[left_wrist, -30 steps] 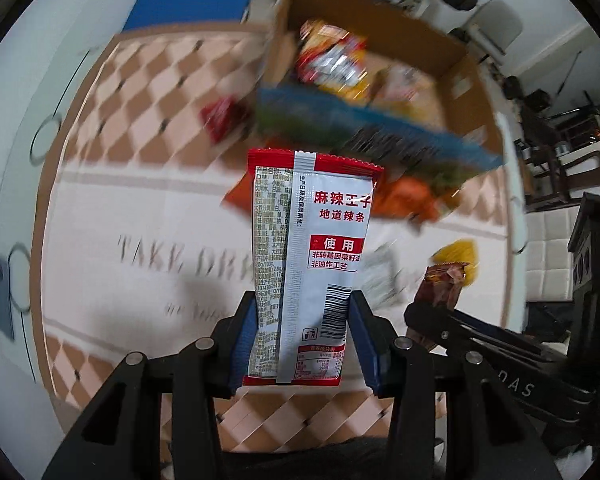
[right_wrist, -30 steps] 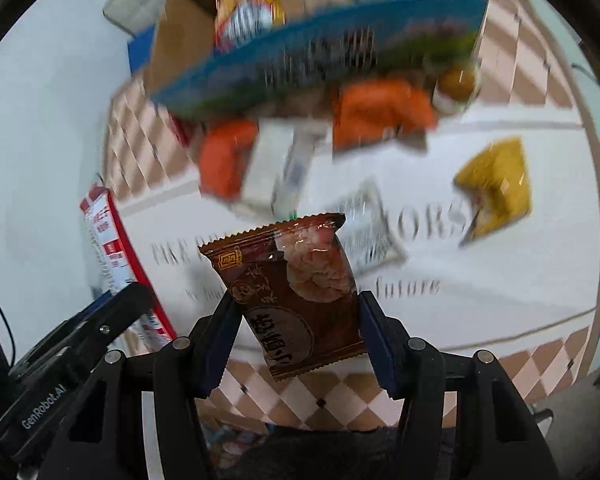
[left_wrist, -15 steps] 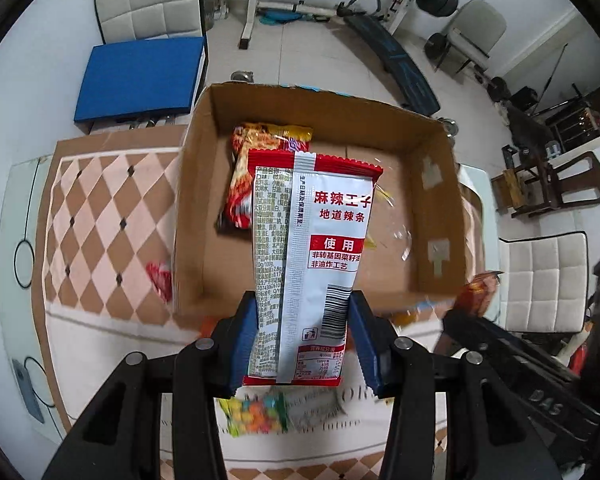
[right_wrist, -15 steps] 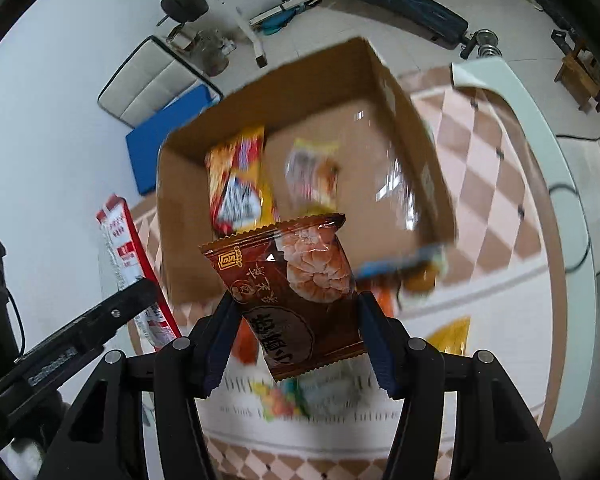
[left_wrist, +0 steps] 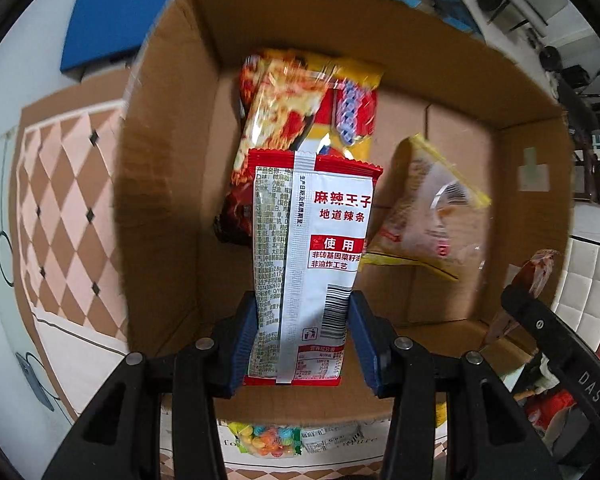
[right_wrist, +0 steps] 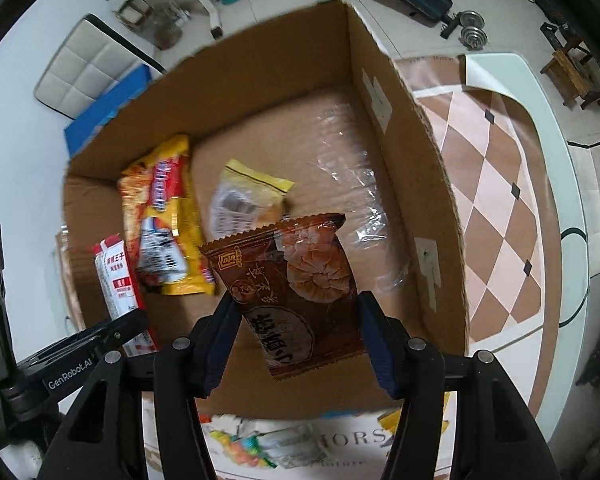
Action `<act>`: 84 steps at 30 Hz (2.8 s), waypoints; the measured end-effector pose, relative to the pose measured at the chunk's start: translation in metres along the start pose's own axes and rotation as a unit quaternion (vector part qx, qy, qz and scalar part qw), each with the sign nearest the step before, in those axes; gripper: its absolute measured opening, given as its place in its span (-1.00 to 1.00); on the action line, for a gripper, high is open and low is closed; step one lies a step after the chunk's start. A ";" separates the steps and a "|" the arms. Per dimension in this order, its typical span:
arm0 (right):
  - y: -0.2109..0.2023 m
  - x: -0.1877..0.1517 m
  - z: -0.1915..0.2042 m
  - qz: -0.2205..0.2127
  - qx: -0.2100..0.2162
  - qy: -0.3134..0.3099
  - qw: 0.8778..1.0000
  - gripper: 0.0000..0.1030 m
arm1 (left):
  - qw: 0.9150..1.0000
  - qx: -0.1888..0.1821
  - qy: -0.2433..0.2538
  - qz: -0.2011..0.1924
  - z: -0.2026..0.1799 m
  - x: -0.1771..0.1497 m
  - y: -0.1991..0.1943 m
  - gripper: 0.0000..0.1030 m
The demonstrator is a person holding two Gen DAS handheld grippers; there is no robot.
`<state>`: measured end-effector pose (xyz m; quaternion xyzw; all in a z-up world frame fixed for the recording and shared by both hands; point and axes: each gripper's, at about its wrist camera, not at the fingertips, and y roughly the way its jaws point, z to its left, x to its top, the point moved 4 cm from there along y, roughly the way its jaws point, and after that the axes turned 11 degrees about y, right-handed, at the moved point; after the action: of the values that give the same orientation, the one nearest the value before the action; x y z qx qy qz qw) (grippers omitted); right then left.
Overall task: Organize snacks
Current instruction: 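Lower both packs into the box and open both tools, then grasp the candy bag with the left tool while the right tool grasps the white biscuit pack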
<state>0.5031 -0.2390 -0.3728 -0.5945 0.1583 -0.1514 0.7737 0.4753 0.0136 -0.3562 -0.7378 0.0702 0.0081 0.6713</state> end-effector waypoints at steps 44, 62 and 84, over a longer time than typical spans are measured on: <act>-0.091 -0.096 0.002 -0.067 0.016 -0.117 0.991 0.88 | 0.976 0.051 0.029 -0.212 -0.027 -0.115 -0.106 0.70; 0.074 -0.238 -0.081 0.179 0.052 0.089 0.978 0.87 | 0.994 0.060 0.014 -0.086 0.019 -0.253 0.023 0.70; 0.083 -0.238 -0.128 0.170 0.008 0.097 0.981 0.84 | 0.904 0.091 0.418 -0.024 -0.080 -0.251 0.119 0.46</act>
<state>0.2378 -0.2298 -0.4693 -0.5351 0.3301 -0.0765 0.7738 0.2066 -0.0536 -0.4397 -0.6109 0.3275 -0.3234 0.6441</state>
